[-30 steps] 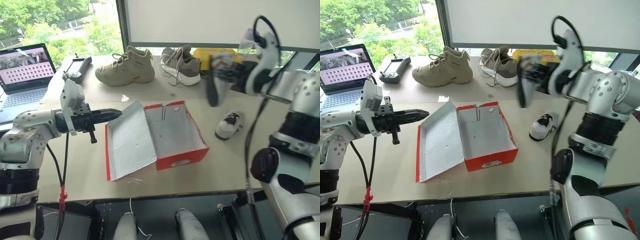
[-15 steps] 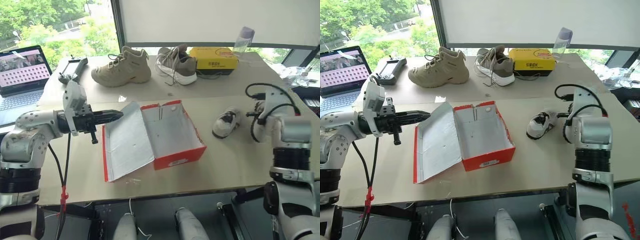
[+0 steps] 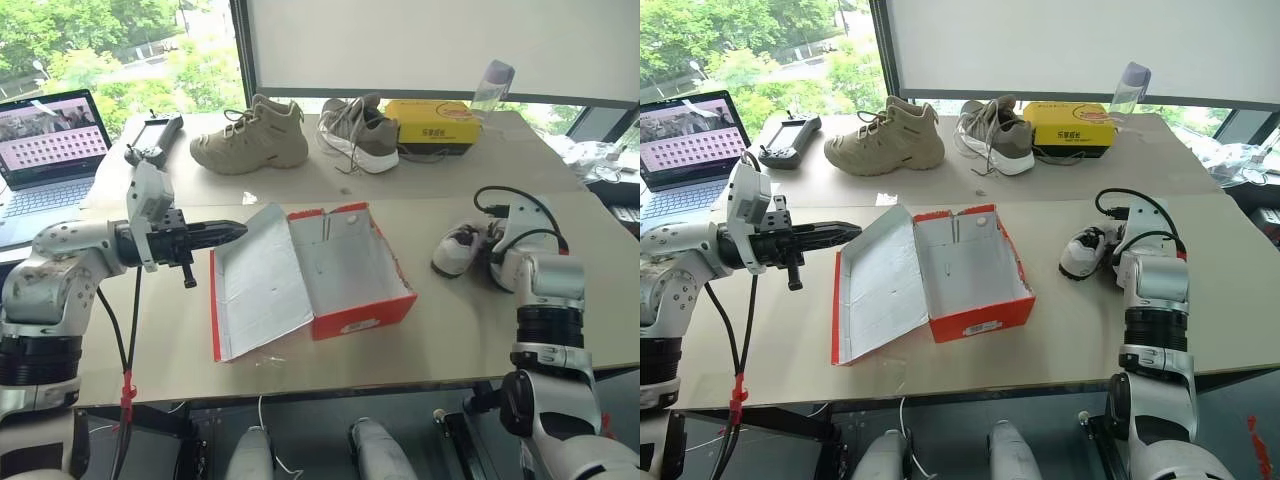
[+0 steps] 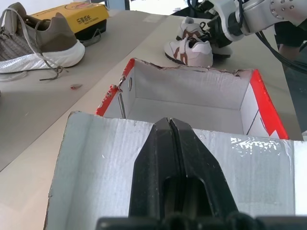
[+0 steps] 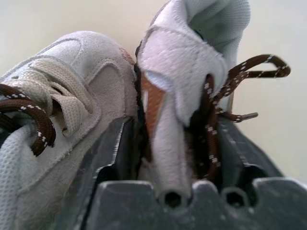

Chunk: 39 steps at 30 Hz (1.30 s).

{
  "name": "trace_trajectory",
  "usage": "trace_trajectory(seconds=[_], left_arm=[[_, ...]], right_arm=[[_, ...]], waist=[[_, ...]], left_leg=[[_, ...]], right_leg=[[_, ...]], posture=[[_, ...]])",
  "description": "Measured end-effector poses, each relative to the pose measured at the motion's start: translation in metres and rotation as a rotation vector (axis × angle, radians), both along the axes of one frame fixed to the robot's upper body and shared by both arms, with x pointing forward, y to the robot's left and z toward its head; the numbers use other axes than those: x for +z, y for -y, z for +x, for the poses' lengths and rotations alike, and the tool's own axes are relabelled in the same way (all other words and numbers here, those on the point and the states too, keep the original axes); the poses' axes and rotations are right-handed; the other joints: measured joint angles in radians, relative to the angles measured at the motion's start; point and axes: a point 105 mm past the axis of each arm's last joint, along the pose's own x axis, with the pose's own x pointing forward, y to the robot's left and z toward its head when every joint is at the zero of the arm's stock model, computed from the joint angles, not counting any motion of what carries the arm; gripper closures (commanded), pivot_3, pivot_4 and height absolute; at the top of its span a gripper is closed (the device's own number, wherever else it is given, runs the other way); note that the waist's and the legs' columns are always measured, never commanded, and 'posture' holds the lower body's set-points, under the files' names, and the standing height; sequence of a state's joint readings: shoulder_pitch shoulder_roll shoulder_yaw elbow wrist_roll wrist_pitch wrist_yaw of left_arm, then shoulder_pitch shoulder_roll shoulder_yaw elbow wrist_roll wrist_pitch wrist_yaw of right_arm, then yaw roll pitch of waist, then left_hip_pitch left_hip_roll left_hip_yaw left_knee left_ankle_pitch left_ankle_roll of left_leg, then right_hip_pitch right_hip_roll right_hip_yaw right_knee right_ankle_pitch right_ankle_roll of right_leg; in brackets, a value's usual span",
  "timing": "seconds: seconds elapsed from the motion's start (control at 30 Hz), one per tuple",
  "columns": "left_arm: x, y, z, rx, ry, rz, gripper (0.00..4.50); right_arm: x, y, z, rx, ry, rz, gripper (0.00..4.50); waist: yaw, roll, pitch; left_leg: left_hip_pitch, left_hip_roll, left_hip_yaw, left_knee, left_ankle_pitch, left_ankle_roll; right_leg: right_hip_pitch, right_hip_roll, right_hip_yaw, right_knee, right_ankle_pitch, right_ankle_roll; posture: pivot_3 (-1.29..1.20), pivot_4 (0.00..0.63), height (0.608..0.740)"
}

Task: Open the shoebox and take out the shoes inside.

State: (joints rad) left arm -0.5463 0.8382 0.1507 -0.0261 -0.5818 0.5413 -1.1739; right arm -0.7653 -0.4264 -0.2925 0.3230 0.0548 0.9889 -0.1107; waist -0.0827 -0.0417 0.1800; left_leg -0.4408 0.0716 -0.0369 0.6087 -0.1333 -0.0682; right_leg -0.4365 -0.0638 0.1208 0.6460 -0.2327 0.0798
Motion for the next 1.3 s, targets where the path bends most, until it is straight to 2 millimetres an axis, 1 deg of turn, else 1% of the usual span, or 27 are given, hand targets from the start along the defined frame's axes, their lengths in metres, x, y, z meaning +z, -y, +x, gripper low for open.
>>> trace_trajectory(seconds=[0.1, 0.23, 0.37, 0.43, 0.53, 0.57, 0.67, 0.73, 0.8, 0.83, 0.9, 0.97, 1.0, 1.1, 1.13, 1.17, 1.2, 1.23, 1.27, 1.3], left_arm=[[0.000, 0.000, 0.000, 0.000, 0.000, 0.000, 4.50], [0.000, 0.000, 0.000, 0.000, 0.001, 0.000, 4.50], [0.000, 0.000, 0.000, 0.000, 0.001, 0.000, 4.50], [0.000, 0.000, 0.000, 0.000, 0.001, 0.000, 4.50], [0.000, 0.000, 0.000, 0.000, 0.001, -0.001, 4.50], [0.000, 0.000, 0.000, 0.000, 0.002, -0.001, 4.50], [-0.001, -0.001, 0.000, 0.004, 0.002, -0.002, 4.50], [-0.005, -0.002, 0.001, 0.017, -0.004, -0.010, 4.50], [-0.013, -0.004, 0.002, 0.041, -0.021, -0.013, 4.50], [-0.021, -0.008, 0.002, 0.079, -0.035, -0.018, 4.50], [-0.028, -0.016, 0.006, 0.170, -0.038, -0.066, 4.50], [-0.031, -0.023, 0.014, 0.290, -0.023, -0.132, 4.50], [-0.028, -0.027, 0.018, 0.353, -0.002, -0.174, 4.50], [-0.026, -0.053, 0.032, 0.661, 0.067, -0.316, 4.50], [-0.027, -0.062, 0.034, 0.758, 0.077, -0.355, 4.50], [-0.031, -0.075, 0.035, 0.901, 0.090, -0.409, 4.50], [-0.041, -0.090, 0.033, 1.050, 0.096, -0.437, 4.50], [-0.061, -0.110, 0.024, 1.247, 0.084, -0.449, 4.50], [-0.073, -0.115, 0.020, 1.301, 0.060, -0.438, 4.50], [-0.091, -0.122, 0.013, 1.384, 0.024, -0.411, 4.50]], right_arm=[[0.001, 0.001, 0.000, -0.003, 0.006, 0.009, 0.67], [0.010, 0.007, -0.004, -0.017, 0.030, 0.029, 0.67], [0.033, 0.015, -0.015, -0.012, 0.066, 0.046, 0.67], [0.042, 0.013, -0.022, 0.017, 0.068, 0.083, 0.67], [0.049, 0.010, -0.029, 0.065, 0.061, 0.124, 0.67], [0.052, 0.010, -0.031, 0.083, 0.054, 0.134, 0.67], [0.066, 0.004, -0.039, 0.216, 0.056, 0.214, 0.67], [0.079, -0.008, -0.040, 0.333, 0.110, 0.304, 0.67], [0.092, -0.018, -0.041, 0.424, 0.170, 0.353, 0.67], [0.099, -0.027, -0.041, 0.481, 0.216, 0.366, 0.67], [0.110, -0.044, -0.044, 0.585, 0.301, 0.342, 0.67], [0.112, -0.064, -0.045, 0.675, 0.349, 0.285, 0.67], [0.111, -0.070, -0.046, 0.695, 0.363, 0.254, 0.67], [0.095, -0.083, -0.042, 0.684, 0.382, 0.160, 0.67], [0.087, -0.083, -0.041, 0.661, 0.376, 0.133, 0.67], [0.076, -0.082, -0.041, 0.632, 0.360, 0.076, 0.67], [0.065, -0.081, -0.041, 0.601, 0.353, 0.022, 0.67], [0.051, -0.076, -0.042, 0.537, 0.369, -0.033, 0.67], [0.044, -0.074, -0.043, 0.518, 0.363, -0.046, 0.67], [0.040, -0.070, -0.044, 0.489, 0.372, -0.110, 0.67]], waist=[[0.001, 0.000, 0.000], [0.005, 0.000, 0.000], [0.012, 0.001, 0.001], [0.012, 0.001, 0.001], [0.011, 0.001, 0.001], [0.012, 0.001, 0.001], [0.013, 0.001, 0.001], [0.011, 0.001, 0.001], [0.006, 0.001, 0.001], [0.005, 0.001, 0.001], [0.004, 0.001, 0.001], [0.010, 0.001, 0.001], [0.012, 0.001, 0.001], [0.020, 0.001, 0.001], [0.022, 0.001, 0.001], [0.025, 0.001, 0.000], [0.028, 0.000, 0.000], [0.030, 0.000, 0.000], [0.030, 0.000, 0.000], [0.033, 0.000, 0.000]], left_leg=[[0.000, 0.000, 0.000, 0.000, 0.000, 0.000], [0.000, 0.000, 0.000, 0.000, 0.000, 0.000], [0.000, 0.000, 0.000, -0.001, 0.000, 0.000], [0.000, 0.000, 0.000, -0.001, 0.000, 0.000], [0.000, 0.000, 0.000, -0.001, 0.000, 0.000], [0.000, 0.000, 0.000, 0.000, 0.000, 0.000], [0.000, 0.000, 0.000, -0.001, 0.000, 0.000], [0.000, 0.000, 0.000, -0.001, 0.000, 0.000], [0.000, 0.000, 0.000, -0.001, 0.000, 0.000], [0.000, 0.000, 0.000, -0.001, 0.000, 0.000], [0.000, 0.000, 0.000, -0.001, 0.000, 0.000], [0.000, 0.000, 0.000, 0.000, 0.000, 0.000], [0.000, 0.000, 0.000, 0.001, 0.000, 0.000], [0.000, 0.000, 0.000, 0.002, 0.000, 0.000], [0.000, 0.000, 0.000, 0.002, 0.000, 0.000], [0.000, 0.000, 0.000, 0.002, 0.000, 0.000], [0.000, 0.000, 0.000, 0.002, 0.000, 0.000], [0.000, 0.000, 0.000, 0.001, 0.000, 0.000], [-0.001, 0.000, 0.000, 0.001, 0.000, 0.000], [-0.001, 0.000, 0.000, 0.002, 0.000, -0.001]], right_leg=[[0.000, 0.000, 0.000, 0.000, 0.000, 0.000], [-0.001, 0.000, 0.000, 0.000, 0.000, 0.000], [-0.002, 0.000, 0.000, 0.000, 0.000, -0.001], [-0.002, 0.000, 0.000, 0.000, 0.000, -0.001], [-0.002, 0.000, 0.001, 0.000, 0.000, 0.000], [-0.002, 0.000, 0.000, 0.000, 0.000, -0.001], [-0.002, 0.000, 0.001, 0.000, 0.000, 0.000], [-0.002, 0.000, 0.001, 0.000, 0.000, -0.001], [-0.001, 0.000, 0.001, 0.000, 0.000, 0.000], [-0.001, 0.000, 0.001, 0.001, 0.000, -0.001], [-0.001, 0.000, 0.001, 0.001, 0.000, 0.000], [-0.001, 0.000, 0.001, 0.001, 0.000, 0.000], [-0.001, 0.000, 0.001, 0.000, 0.000, 0.000], [0.000, 0.000, 0.000, 0.000, 0.000, 0.001], [0.001, 0.000, 0.001, 0.000, 0.001, 0.001], [0.001, 0.000, 0.001, 0.000, 0.001, 0.001], [0.000, 0.000, 0.001, 0.000, 0.001, 0.001], [0.000, 0.000, 0.001, -0.001, 0.001, 0.001], [0.000, 0.000, 0.001, 0.000, 0.002, 0.000], [-0.002, 0.000, 0.001, 0.001, 0.003, -0.001]], posture=[[0.00, 0.150, 0.712], [0.00, 0.150, 0.712], [0.00, 0.150, 0.712], [0.00, 0.150, 0.712], [0.00, 0.150, 0.712], [0.00, 0.150, 0.712], [0.00, 0.150, 0.712], [0.00, 0.150, 0.712], [0.00, 0.150, 0.712], [0.00, 0.150, 0.712], [0.00, 0.150, 0.712], [0.00, 0.150, 0.712], [0.00, 0.150, 0.712], [0.00, 0.150, 0.712], [0.00, 0.150, 0.712], [0.00, 0.150, 0.712], [0.00, 0.150, 0.712], [0.00, 0.150, 0.712], [0.00, 0.150, 0.712], [0.00, 0.150, 0.712]])
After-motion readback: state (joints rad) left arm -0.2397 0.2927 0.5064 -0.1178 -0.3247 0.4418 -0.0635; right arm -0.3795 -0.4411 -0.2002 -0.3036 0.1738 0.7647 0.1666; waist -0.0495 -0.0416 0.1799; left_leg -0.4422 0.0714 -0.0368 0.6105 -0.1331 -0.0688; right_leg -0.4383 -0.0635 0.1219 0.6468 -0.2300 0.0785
